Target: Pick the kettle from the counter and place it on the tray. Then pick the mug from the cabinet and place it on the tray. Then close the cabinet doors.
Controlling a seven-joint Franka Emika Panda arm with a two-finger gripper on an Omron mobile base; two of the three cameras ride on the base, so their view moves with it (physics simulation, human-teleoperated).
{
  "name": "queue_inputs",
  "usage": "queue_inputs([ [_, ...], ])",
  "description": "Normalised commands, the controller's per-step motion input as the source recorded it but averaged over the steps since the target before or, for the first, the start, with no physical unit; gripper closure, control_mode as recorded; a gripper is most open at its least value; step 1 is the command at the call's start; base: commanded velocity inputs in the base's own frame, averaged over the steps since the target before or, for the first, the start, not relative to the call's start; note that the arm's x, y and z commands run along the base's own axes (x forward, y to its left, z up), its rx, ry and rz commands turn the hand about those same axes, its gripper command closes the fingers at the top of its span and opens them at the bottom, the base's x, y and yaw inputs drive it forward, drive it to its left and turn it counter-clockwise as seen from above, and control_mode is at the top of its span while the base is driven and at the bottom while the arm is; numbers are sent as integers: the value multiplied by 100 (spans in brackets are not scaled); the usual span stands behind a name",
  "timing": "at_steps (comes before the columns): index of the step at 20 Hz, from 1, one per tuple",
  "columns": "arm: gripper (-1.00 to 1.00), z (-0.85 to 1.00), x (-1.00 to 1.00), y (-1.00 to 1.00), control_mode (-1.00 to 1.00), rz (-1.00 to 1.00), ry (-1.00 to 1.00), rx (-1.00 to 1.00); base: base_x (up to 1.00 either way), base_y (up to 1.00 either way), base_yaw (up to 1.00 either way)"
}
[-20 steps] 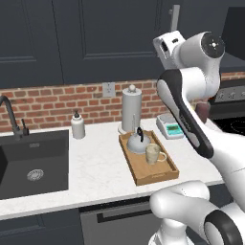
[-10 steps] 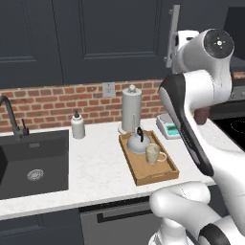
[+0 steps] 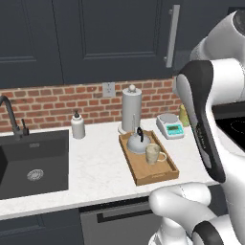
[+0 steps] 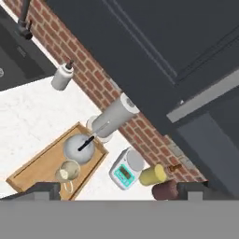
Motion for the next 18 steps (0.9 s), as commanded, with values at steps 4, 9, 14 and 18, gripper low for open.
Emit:
queue_inputs([
  [4, -100, -25, -59, 1, -100, -54, -5, 70, 0, 0, 0],
  [9, -100, -47, -15, 18, -100, -80, -18, 73, 0, 0, 0],
  [14, -100, -24, -1, 16, -100, -79, -9, 73, 0, 0, 0],
  [18, -100, -12, -6, 9, -100, -60, -9, 75, 0, 0, 0],
])
